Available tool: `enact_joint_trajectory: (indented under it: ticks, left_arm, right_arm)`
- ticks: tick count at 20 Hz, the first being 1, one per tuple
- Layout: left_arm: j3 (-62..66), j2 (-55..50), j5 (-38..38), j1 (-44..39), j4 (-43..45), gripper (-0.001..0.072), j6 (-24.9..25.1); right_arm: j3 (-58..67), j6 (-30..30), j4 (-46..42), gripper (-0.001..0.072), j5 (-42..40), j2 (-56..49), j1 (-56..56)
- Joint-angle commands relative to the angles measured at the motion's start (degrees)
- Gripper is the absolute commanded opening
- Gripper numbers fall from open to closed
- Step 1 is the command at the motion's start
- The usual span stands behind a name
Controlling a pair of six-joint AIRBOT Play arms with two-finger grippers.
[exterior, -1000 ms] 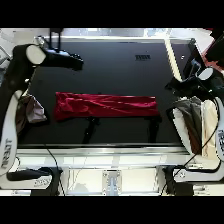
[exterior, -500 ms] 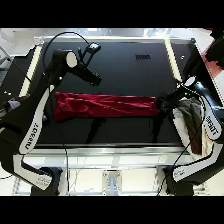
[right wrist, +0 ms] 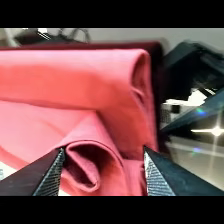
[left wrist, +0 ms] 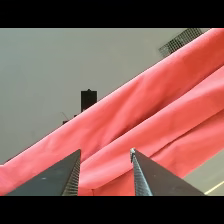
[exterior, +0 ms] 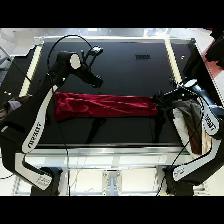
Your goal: Fold the shirts.
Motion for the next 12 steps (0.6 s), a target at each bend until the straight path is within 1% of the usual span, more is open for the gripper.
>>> enact_joint_trajectory:
  ticks: [1, 5, 7, 9, 12]
  left_arm:
    - [0.0, 0.0, -1.2, 0.0, -0.1, 0.0379, -0.9]
    - [0.0, 0.0, -1.3, 0.0, -0.1, 0.0378, -0.9]
    - [0.0, 0.0, -1.3, 0.0, -0.1, 0.0378, -1.5]
    - [0.0, 0.0, -1.3, 0.0, -0.1, 0.0378, -1.9]
    - [0.0, 0.0, -1.3, 0.0, -0.1, 0.0378, -2.0]
  right_arm:
    - [0.7, -0.3, -2.9, 0.0558, 1.8, -0.3, -0.8]
    - [5.0, -0.3, -3.9, 0.0558, 6.9, 0.2, -3.3]
    - [5.3, -0.2, -4.0, 0.0559, 6.8, 0.1, -4.3]
    - [4.7, -0.3, -3.9, 0.0559, 5.1, -0.1, -4.3]
    - [4.0, -0.5, -1.6, 0.0558, 2.4, -0.9, -3.8]
